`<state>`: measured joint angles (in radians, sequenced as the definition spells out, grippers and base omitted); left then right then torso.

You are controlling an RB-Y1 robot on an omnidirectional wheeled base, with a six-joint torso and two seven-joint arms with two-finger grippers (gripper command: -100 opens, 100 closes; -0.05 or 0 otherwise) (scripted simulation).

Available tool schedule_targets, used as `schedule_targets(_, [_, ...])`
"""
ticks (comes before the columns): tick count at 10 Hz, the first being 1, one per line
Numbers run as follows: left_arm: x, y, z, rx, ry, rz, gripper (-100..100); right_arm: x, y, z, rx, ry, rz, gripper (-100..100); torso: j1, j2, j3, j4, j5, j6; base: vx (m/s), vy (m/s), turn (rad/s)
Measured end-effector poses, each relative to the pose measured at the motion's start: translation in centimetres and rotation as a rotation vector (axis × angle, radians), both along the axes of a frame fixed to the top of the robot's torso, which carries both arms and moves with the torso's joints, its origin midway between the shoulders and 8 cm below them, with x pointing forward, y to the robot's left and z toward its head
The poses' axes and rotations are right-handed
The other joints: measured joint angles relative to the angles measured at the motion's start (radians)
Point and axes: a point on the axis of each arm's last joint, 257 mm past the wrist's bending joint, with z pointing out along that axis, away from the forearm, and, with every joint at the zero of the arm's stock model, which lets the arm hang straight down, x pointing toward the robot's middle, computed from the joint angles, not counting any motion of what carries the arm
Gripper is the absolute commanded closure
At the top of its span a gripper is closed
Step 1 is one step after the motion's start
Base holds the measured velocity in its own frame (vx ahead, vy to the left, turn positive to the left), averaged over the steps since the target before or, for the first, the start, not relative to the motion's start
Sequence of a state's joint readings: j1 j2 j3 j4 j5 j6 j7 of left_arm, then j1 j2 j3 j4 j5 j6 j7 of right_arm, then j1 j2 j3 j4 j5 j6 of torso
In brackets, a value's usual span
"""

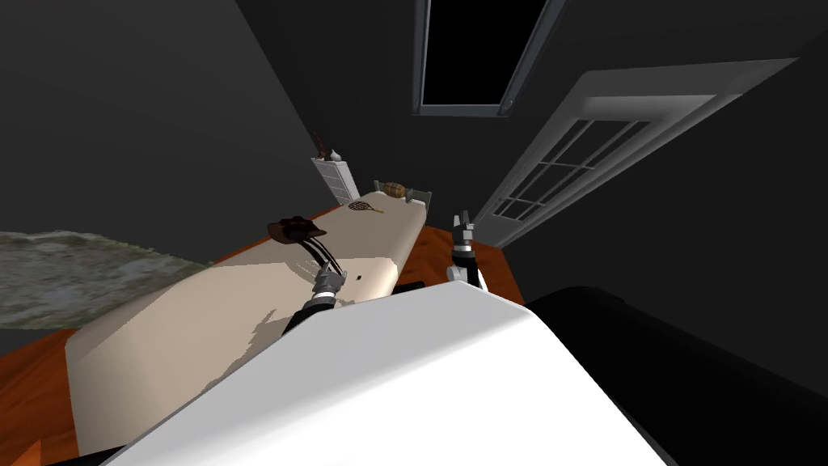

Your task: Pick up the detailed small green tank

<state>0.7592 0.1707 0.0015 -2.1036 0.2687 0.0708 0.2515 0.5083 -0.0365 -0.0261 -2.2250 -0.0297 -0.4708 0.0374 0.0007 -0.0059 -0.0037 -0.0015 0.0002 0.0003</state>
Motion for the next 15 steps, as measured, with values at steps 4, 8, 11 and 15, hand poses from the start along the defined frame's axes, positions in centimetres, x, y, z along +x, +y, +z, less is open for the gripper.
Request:
schedule_targets(4, [-2.9, 0.9, -4.3, -0.116, 0.129, 0.045, -100, 0.0, 0.0, 0.0, 0.000, 0.000, 0.000, 0, -0.001, -0.004, -0.002, -0.001, 0.000, 0.000, 0.130, -0.009, 0.054])
schedule_targets(8, [-6.1, 1.3, -8.7, -0.232, 0.265, 0.097, -100, 0.0, 0.0, 0.0, 0.000, 0.000, 0.000, 0, 0.000, -0.002, -0.001, -0.001, 0.000, 0.000, 0.131, -0.009, 0.054])
schedule_targets(11, [-9.2, 1.4, -11.8, -0.322, 0.369, 0.141, -100, 0.0, 0.0, 0.0, 0.000, 0.000, 0.000, 0, 0.000, -0.002, -0.001, 0.000, 0.000, 0.000, 0.131, -0.014, 0.056])
schedule_targets(15, [-14.5, 1.0, -16.0, -0.463, 0.538, 0.222, -100, 0.0, 0.0, 0.0, 0.000, 0.000, 0.000, 0, -0.002, -0.005, -0.003, -0.001, 0.000, 0.000, 0.160, -0.023, 0.064])
